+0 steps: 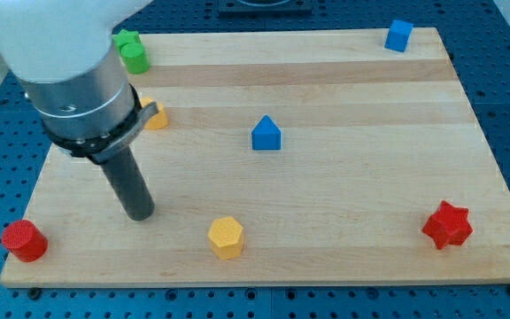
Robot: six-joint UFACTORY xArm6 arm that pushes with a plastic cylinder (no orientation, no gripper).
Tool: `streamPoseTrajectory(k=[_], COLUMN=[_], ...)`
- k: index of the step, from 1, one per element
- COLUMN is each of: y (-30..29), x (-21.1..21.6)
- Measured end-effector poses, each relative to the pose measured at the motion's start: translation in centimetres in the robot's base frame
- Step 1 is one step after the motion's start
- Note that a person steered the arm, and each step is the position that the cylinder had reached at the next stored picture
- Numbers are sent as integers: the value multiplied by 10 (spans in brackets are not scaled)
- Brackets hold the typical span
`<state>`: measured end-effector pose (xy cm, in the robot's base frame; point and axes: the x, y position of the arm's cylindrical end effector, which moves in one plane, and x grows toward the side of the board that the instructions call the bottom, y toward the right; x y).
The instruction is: Push the yellow heart diagonal to the top left of the hexagon
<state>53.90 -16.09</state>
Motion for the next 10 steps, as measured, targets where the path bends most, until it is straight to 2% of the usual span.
streamPoseTrajectory(k=[3,7,10], y=[-17,-23,-61], x=[-32,-32,-46])
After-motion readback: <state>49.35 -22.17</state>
